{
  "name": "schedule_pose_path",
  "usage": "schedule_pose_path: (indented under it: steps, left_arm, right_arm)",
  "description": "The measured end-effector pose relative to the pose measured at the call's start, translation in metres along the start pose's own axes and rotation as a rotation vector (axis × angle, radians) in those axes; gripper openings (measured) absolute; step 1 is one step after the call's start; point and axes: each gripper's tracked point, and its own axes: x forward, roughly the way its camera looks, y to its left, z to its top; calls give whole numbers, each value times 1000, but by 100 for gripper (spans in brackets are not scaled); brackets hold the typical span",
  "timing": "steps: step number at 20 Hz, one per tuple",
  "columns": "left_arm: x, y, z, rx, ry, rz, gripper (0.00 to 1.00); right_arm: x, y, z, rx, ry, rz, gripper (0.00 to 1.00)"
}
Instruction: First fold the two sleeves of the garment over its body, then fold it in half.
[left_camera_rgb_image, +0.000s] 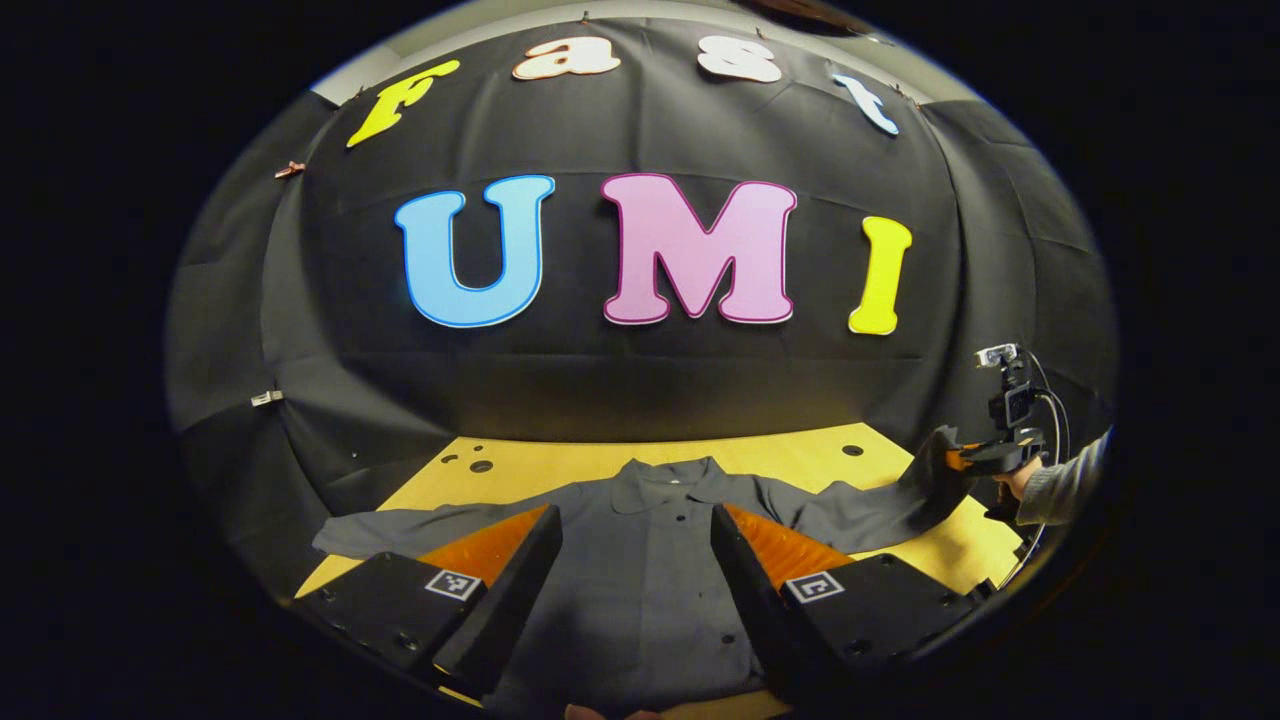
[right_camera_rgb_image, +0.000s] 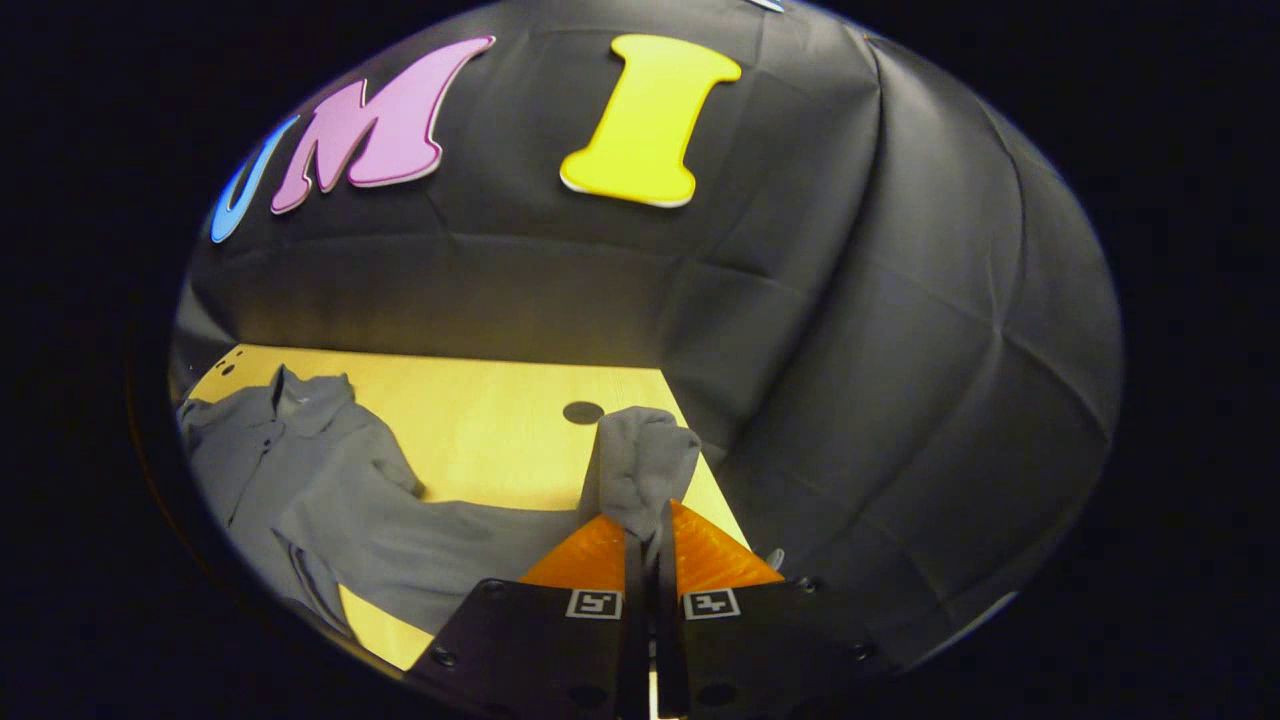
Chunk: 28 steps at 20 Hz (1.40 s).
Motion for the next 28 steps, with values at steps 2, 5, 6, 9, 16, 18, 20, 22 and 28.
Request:
schedule_pose_path:
  steps: [2,5,6,9,16,18,20,22,28]
  left_arm:
    - [-6,20,1,11,-9,-18,95]
    - [-13,56,-2,8,-14,-31,94]
    - [-15,68,-4,1,-14,-34,94]
    - [-18,108,-11,-13,-16,-25,94]
    - [-23,205,-34,-9,-13,20,95]
    - [-24,236,-43,5,-4,53,95]
    - [-23,276,-55,26,9,105,95]
    - [-18,309,-66,33,22,145,95]
    - [11,384,-116,11,92,230,95]
  right_arm:
    - [-36,7,22,3,-47,-21,8]
    - [-89,35,54,12,-112,-15,8]
    - [-101,50,65,15,-128,-5,7]
    - [-128,98,92,20,-173,33,7]
    - [-157,247,139,-4,-250,161,7]
    - [-157,295,143,3,-258,208,7]
    - [-152,357,136,-26,-242,271,7]
    - [-142,400,119,-58,-208,308,7]
    - [-106,480,60,-118,-99,340,7]
